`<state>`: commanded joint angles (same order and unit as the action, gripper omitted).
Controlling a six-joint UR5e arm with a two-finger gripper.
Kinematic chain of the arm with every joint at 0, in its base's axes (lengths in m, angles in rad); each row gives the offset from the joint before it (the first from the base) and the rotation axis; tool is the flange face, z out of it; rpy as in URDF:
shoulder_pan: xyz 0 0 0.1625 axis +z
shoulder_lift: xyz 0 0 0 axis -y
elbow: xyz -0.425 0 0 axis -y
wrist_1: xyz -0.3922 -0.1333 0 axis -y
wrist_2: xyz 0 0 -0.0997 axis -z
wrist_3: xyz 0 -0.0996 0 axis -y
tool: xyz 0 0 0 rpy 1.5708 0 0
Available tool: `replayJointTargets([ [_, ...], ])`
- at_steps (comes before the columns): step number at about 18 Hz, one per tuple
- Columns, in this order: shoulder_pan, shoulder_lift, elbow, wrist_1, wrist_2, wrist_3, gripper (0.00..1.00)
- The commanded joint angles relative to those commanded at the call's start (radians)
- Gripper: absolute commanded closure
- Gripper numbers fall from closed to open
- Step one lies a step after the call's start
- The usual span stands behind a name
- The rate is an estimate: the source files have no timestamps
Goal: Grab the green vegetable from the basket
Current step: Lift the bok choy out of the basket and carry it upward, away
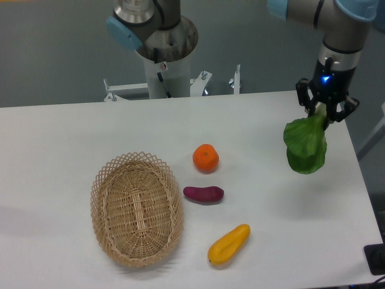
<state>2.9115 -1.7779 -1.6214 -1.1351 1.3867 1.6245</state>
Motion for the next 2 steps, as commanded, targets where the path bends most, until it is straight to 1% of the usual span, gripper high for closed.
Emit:
replayJointTargets([
  [2, -0.002, 0.002, 0.000, 0.000, -0.002, 0.000, 0.56],
])
